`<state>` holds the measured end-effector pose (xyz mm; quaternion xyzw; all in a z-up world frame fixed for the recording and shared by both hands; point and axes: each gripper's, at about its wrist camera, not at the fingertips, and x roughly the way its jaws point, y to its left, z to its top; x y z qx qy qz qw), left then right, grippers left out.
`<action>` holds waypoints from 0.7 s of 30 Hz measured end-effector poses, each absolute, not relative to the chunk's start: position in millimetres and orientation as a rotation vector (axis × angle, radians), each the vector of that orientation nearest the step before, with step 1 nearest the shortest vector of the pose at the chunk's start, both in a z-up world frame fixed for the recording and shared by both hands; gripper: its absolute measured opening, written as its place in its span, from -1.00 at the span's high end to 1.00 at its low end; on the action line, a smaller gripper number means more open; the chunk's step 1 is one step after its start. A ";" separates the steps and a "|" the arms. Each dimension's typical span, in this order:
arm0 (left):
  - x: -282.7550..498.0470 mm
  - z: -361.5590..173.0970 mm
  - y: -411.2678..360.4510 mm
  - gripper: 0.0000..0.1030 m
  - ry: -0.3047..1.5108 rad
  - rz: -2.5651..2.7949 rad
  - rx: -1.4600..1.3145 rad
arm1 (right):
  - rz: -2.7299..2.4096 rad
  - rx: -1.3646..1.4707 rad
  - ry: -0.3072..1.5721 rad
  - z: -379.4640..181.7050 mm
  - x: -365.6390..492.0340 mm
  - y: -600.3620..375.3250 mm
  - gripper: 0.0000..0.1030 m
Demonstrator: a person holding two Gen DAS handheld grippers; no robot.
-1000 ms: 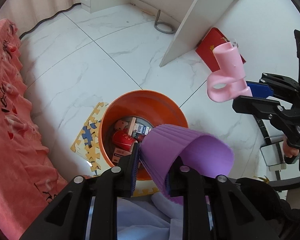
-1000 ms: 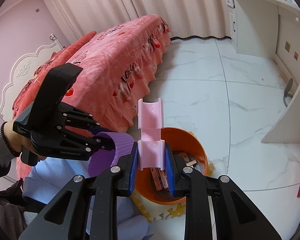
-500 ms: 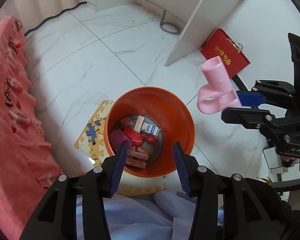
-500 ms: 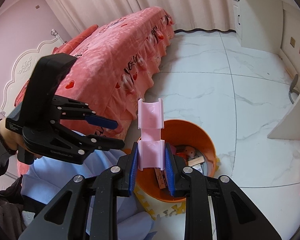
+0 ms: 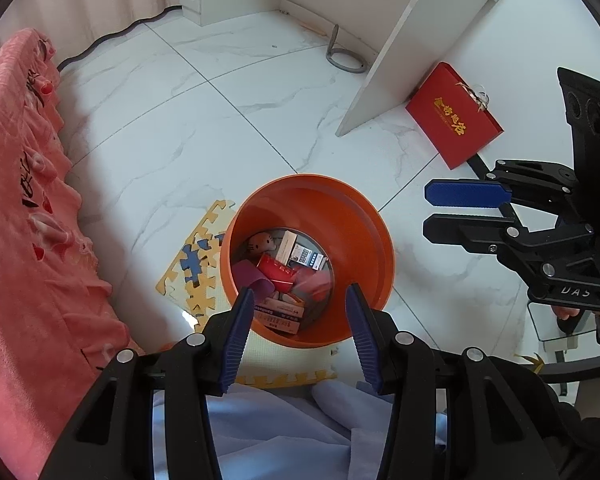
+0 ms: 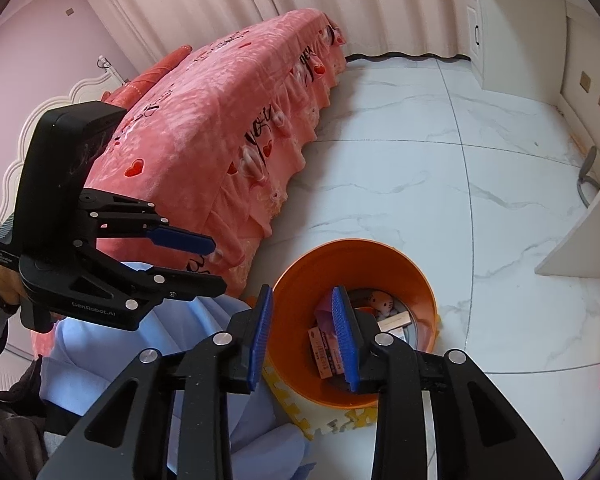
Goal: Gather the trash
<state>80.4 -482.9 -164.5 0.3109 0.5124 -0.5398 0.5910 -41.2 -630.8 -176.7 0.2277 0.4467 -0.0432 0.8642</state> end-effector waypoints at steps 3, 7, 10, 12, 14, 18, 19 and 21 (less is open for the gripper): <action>80.8 -164.1 -481.6 0.04 1.188 -1.250 0.722 | -0.087 0.483 0.931 -174.8 -41.8 -630.1 0.38; 80.4 -158.8 -475.5 -0.33 1.163 -1.238 0.716 | -0.077 0.481 0.922 -170.6 -41.2 -625.8 0.38; 81.3 -151.6 -470.0 -0.37 1.143 -1.232 0.694 | -0.073 0.482 0.913 -167.0 -41.1 -623.8 0.38; 82.4 -146.0 -466.2 -0.37 1.132 -1.219 0.681 | -0.071 0.476 0.906 -163.4 -41.2 -620.4 0.38; 83.6 -139.6 -460.3 -0.61 1.110 -1.200 0.669 | -0.066 0.471 0.897 -158.2 -40.1 -616.5 0.38; 88.8 -124.5 -442.1 -0.69 1.057 -1.142 0.631 | -0.055 0.453 0.881 -147.0 -35.4 -605.9 0.18; 90.4 -120.5 -436.2 -0.70 1.052 -1.125 0.615 | -0.054 0.448 0.873 -142.9 -33.3 -602.1 0.03; 94.7 -110.3 -421.8 -0.83 1.025 -1.075 0.584 | -0.061 0.438 0.855 -134.7 -29.2 -594.3 -0.16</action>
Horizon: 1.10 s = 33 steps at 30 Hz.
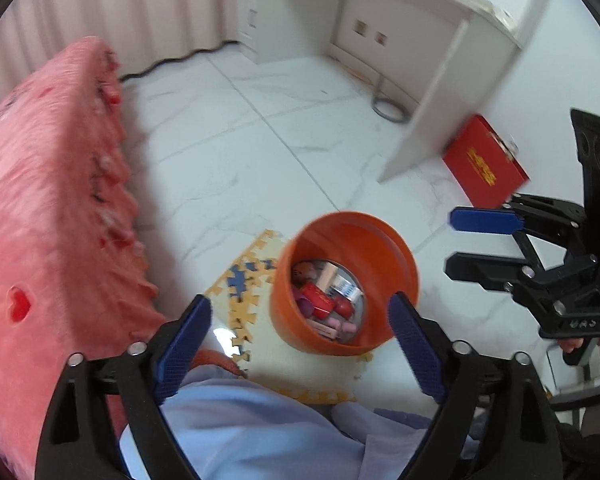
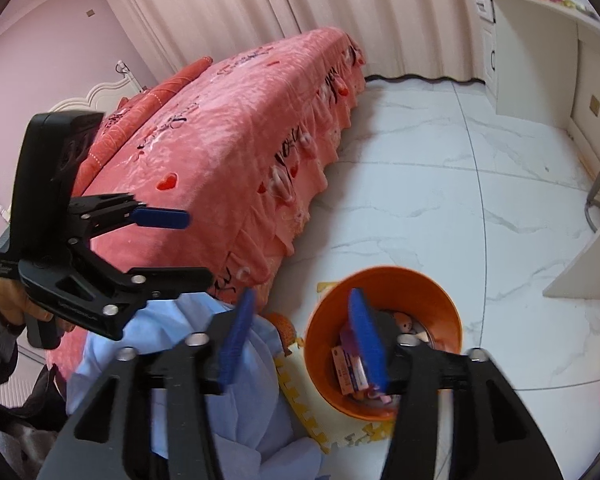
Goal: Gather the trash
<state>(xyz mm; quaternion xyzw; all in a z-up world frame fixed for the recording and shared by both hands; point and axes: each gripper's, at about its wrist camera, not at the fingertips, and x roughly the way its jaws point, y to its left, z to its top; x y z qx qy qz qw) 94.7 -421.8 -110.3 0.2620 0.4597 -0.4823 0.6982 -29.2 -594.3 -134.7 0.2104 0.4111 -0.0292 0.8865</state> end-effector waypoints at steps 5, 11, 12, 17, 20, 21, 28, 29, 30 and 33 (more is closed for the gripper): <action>99.6 -84.4 -385.4 -0.86 0.956 -0.955 0.532 | -0.032 0.416 0.823 -114.9 -15.7 -572.3 -0.24; 104.2 -56.2 -324.5 -0.89 0.906 -0.834 0.431 | 0.018 0.362 0.776 -89.5 9.6 -529.0 -0.60; 105.2 -51.7 -312.9 -0.89 0.893 -0.811 0.416 | 0.026 0.356 0.766 -84.8 14.6 -519.6 -0.69; 105.1 -30.3 -262.3 -0.89 0.845 -0.675 0.387 | 0.064 0.312 0.722 -63.4 33.2 -479.0 -0.88; 103.3 -16.5 -219.5 -0.89 0.818 -0.570 0.313 | 0.097 0.278 0.682 -47.5 41.9 -449.0 -0.91; 101.8 -13.1 -209.6 -0.89 0.814 -0.550 0.287 | 0.110 0.272 0.669 -42.5 44.0 -439.9 -0.91; 87.9 7.9 -122.5 -0.89 0.739 -0.372 0.111 | 0.165 0.177 0.554 -8.4 51.2 -356.9 -0.91; 86.3 8.9 -113.4 -0.89 0.733 -0.353 0.090 | 0.177 0.162 0.544 -6.1 50.7 -346.6 -0.91; 83.2 9.9 -102.8 -0.89 0.728 -0.335 0.063 | 0.185 0.150 0.534 -3.6 49.5 -336.5 -0.91; 74.9 11.2 -76.9 -0.89 0.723 -0.278 0.018 | 0.206 0.141 0.509 2.3 46.9 -310.9 -0.91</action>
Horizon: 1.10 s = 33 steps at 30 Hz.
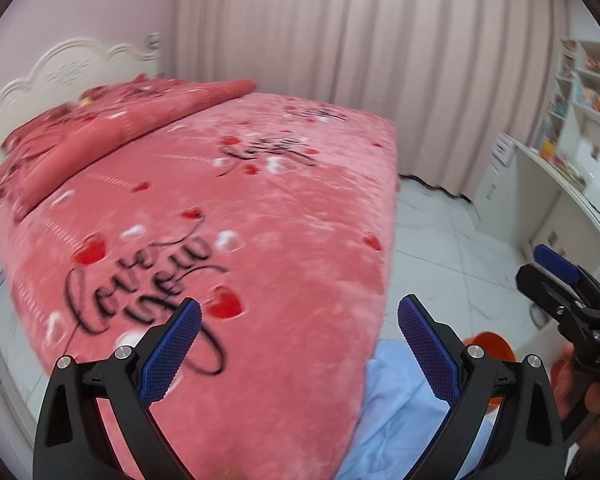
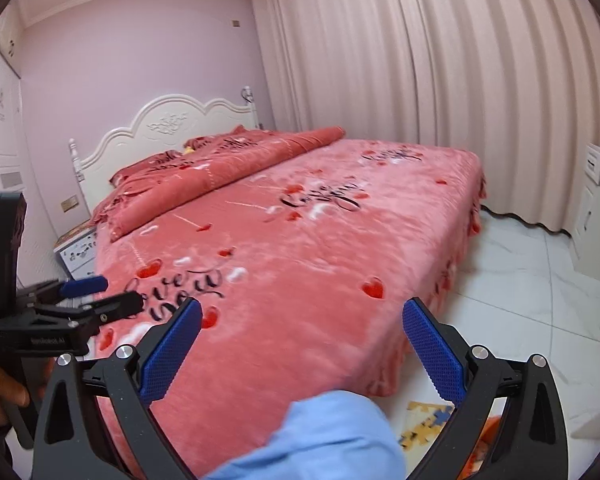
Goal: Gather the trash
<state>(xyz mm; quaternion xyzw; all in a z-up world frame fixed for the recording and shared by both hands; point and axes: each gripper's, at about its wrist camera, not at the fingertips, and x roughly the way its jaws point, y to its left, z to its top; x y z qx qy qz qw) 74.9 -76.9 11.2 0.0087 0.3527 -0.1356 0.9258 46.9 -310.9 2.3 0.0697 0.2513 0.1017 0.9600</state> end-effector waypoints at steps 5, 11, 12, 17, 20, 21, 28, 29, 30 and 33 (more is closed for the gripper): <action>59.4 13.7 -44.8 -0.89 0.702 -0.240 -0.049 | 0.237 0.152 0.504 7.6 41.4 -280.3 -0.91; 43.1 17.2 -19.2 -0.89 0.671 -0.184 -0.112 | 0.275 0.124 0.511 8.9 35.7 -252.7 -0.91; 41.5 17.2 -16.3 -0.89 0.662 -0.157 -0.117 | 0.279 0.122 0.512 9.0 34.7 -249.9 -0.91; 37.6 13.9 -3.9 -0.89 0.651 -0.120 -0.146 | 0.295 0.110 0.523 8.1 34.3 -239.1 -0.91; 35.4 12.4 -4.5 -0.89 0.650 -0.109 -0.121 | 0.301 0.104 0.523 7.2 33.8 -236.1 -0.91; 34.8 12.2 -5.2 -0.89 0.649 -0.110 -0.117 | 0.301 0.105 0.523 7.1 33.9 -235.8 -0.91; 29.9 13.1 -10.1 -0.89 0.633 -0.093 -0.077 | 0.307 0.109 0.540 5.5 37.5 -235.6 -0.91; 29.9 12.8 -11.1 -0.89 0.633 -0.091 -0.071 | 0.306 0.110 0.543 5.4 37.9 -235.9 -0.91; 29.9 12.8 -11.1 -0.89 0.634 -0.087 -0.066 | 0.307 0.112 0.545 4.6 38.8 -236.7 -0.91; 29.8 12.1 -10.2 -0.89 0.639 -0.082 -0.061 | 0.307 0.122 0.554 2.5 40.3 -238.6 -0.91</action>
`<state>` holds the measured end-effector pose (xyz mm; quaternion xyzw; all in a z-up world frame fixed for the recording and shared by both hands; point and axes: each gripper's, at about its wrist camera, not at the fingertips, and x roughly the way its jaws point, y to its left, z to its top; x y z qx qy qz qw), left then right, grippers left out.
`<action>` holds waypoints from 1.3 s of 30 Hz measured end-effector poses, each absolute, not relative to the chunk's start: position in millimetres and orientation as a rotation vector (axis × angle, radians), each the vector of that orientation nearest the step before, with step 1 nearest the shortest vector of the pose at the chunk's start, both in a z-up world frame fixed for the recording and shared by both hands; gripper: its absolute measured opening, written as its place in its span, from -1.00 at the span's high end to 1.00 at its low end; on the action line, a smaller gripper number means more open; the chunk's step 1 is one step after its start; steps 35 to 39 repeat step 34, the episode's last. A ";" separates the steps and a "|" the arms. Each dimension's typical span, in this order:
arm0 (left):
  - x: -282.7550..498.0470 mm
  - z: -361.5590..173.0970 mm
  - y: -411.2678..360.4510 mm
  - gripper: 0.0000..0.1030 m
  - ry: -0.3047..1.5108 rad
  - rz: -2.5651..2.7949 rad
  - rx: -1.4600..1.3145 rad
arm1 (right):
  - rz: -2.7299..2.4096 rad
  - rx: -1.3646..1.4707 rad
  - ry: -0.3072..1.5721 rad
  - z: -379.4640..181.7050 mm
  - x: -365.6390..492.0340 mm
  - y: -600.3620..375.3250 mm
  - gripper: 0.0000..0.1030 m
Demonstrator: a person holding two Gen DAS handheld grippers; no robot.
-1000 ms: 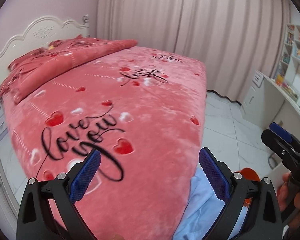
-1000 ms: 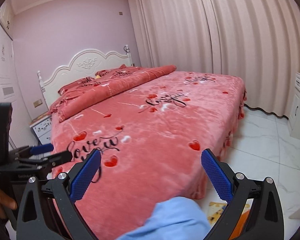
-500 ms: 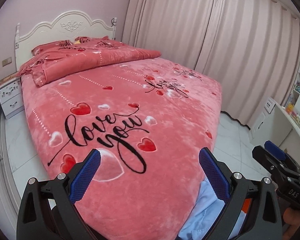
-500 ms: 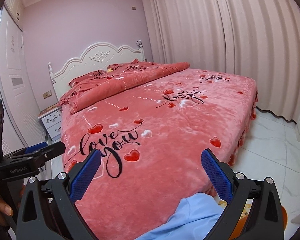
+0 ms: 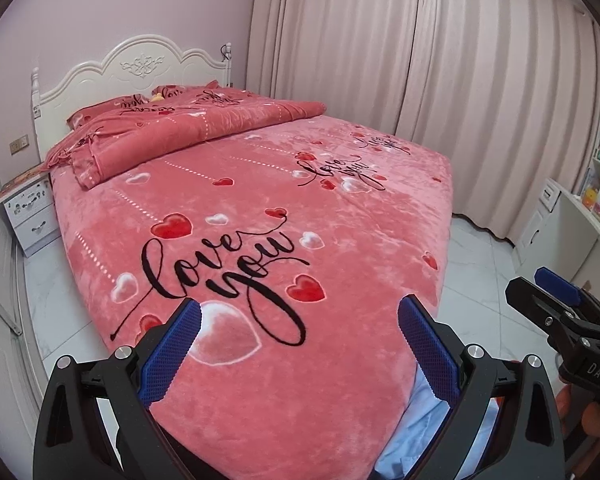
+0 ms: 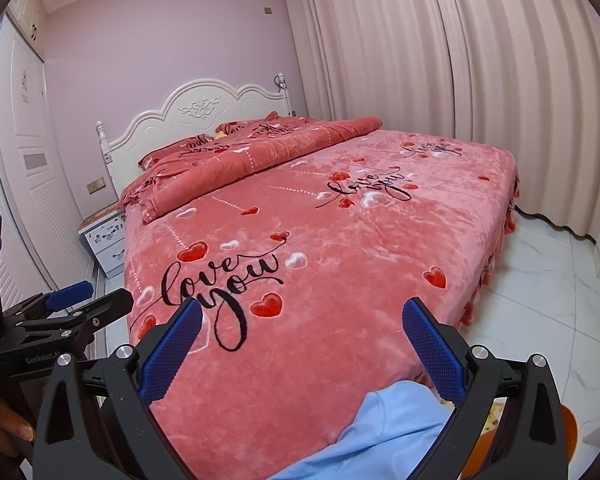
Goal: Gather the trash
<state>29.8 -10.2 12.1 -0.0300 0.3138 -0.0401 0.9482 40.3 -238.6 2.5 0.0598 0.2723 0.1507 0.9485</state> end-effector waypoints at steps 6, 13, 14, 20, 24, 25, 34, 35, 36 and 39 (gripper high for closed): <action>26.3 13.0 -13.6 -0.89 0.621 -0.057 -0.015 | 0.315 0.126 0.570 -1.9 42.3 -238.0 -0.91; 22.1 12.2 -18.2 -0.89 0.613 -0.042 0.029 | 0.319 0.132 0.588 -4.9 46.2 -237.5 -0.91; 21.9 12.5 -18.4 -0.89 0.613 -0.040 0.033 | 0.320 0.135 0.590 -5.0 46.7 -236.8 -0.91; 21.2 12.6 -20.4 -0.89 0.611 -0.050 0.032 | 0.326 0.140 0.595 -7.4 47.1 -235.7 -0.91; 20.5 12.3 -23.3 -0.89 0.607 -0.055 0.041 | 0.329 0.140 0.596 -8.8 47.0 -235.7 -0.91; 20.0 12.2 -23.5 -0.89 0.607 -0.057 0.037 | 0.329 0.140 0.596 -9.0 47.1 -235.8 -0.91; 19.4 11.1 -27.0 -0.89 0.624 -0.053 0.042 | 0.328 0.155 0.605 -12.4 46.3 -237.7 -0.91; 19.4 11.1 -27.0 -0.89 0.624 -0.053 0.042 | 0.328 0.155 0.605 -12.4 46.3 -237.7 -0.91; 19.4 11.1 -27.0 -0.89 0.624 -0.053 0.042 | 0.328 0.155 0.605 -12.4 46.3 -237.7 -0.91; 19.4 11.1 -27.0 -0.89 0.624 -0.053 0.042 | 0.328 0.155 0.605 -12.4 46.3 -237.7 -0.91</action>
